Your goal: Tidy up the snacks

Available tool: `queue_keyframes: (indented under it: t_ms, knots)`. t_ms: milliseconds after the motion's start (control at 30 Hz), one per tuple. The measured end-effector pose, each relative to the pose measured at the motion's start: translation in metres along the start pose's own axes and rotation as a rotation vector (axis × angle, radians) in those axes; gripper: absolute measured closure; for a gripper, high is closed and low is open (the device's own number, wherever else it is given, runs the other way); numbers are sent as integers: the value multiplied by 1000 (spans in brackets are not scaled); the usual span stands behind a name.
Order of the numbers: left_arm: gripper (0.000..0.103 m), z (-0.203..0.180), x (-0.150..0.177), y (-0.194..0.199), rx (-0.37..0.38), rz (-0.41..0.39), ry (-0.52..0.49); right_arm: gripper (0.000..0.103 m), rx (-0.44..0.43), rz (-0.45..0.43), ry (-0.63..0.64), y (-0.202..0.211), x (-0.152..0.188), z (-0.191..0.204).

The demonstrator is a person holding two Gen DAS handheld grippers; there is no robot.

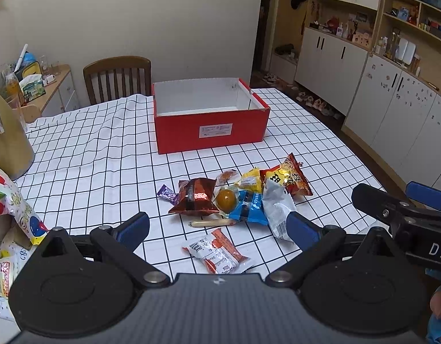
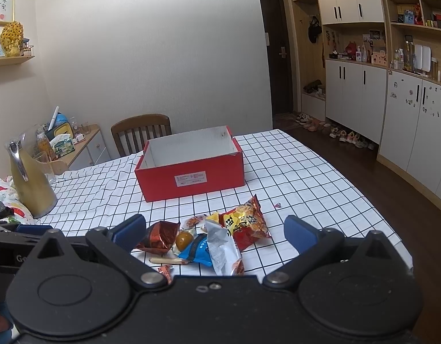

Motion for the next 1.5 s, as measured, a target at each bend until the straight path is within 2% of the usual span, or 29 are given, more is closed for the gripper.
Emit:
queue_keyframes:
  t_ms: [533,1500]
  knots:
    - [1,0,2,-4,-1,14,0,0,0,13,-4,-3,1,-1]
    - [1,-4,-6,-4,-1,-9,-12,0,8,-13,5,-2,-6,-3]
Point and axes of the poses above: each gripper's, at about its wrist camera, not at the fingertips, and y roughly against the way its jaws point, z to its left, x to its underside, the point moved 9 cm from there along -y, roughly the way its jaws point, and after that the axes turned 10 degrees about -x, right-handed, at the moved point
